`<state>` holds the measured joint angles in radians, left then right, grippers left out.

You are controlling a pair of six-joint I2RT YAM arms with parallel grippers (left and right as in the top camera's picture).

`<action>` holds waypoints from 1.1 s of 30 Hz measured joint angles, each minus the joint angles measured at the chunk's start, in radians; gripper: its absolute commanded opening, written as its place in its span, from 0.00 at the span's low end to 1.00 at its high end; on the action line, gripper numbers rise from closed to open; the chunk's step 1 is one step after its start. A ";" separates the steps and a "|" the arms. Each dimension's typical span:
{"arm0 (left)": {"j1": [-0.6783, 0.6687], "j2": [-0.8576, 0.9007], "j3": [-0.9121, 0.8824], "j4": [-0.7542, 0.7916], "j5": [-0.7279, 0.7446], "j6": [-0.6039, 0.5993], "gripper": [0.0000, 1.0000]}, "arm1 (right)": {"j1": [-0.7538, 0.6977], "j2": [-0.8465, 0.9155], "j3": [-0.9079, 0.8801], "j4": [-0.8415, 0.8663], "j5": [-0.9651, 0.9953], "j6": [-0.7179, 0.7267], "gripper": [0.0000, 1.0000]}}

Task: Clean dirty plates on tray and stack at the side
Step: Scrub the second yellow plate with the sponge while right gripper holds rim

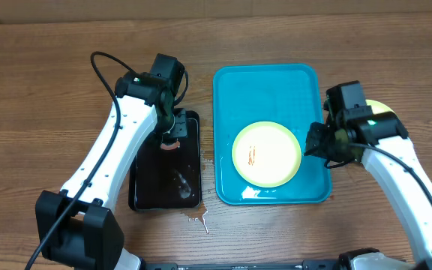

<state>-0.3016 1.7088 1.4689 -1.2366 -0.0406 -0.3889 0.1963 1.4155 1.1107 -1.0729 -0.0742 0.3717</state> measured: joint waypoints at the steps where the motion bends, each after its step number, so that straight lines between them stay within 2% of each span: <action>1: -0.006 0.000 0.000 0.011 0.005 0.000 0.04 | 0.000 0.021 0.000 0.003 -0.004 -0.002 0.29; 11: -0.180 0.000 0.000 0.193 0.110 -0.001 0.04 | 0.000 0.230 0.000 0.085 -0.022 -0.054 0.29; 19: -0.267 0.013 0.000 0.363 0.227 -0.079 0.04 | 0.000 0.380 0.000 0.173 -0.051 -0.104 0.22; 21: -0.294 0.042 0.000 0.387 0.241 -0.097 0.04 | 0.000 0.391 -0.012 0.210 -0.060 -0.108 0.19; 23: -0.319 0.079 0.000 0.405 0.249 -0.112 0.04 | 0.000 0.391 -0.031 0.240 -0.061 -0.109 0.10; 26: -0.352 0.154 0.000 0.417 0.258 -0.134 0.04 | 0.000 0.386 -0.066 0.276 -0.080 -0.113 0.05; 33: -0.391 0.346 -0.001 0.512 0.348 -0.168 0.04 | -0.002 0.371 -0.084 0.287 -0.107 -0.114 0.04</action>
<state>-0.6926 2.0552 1.4677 -0.7242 0.3077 -0.5568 0.1940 1.7866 1.0271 -0.7860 -0.1814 0.2577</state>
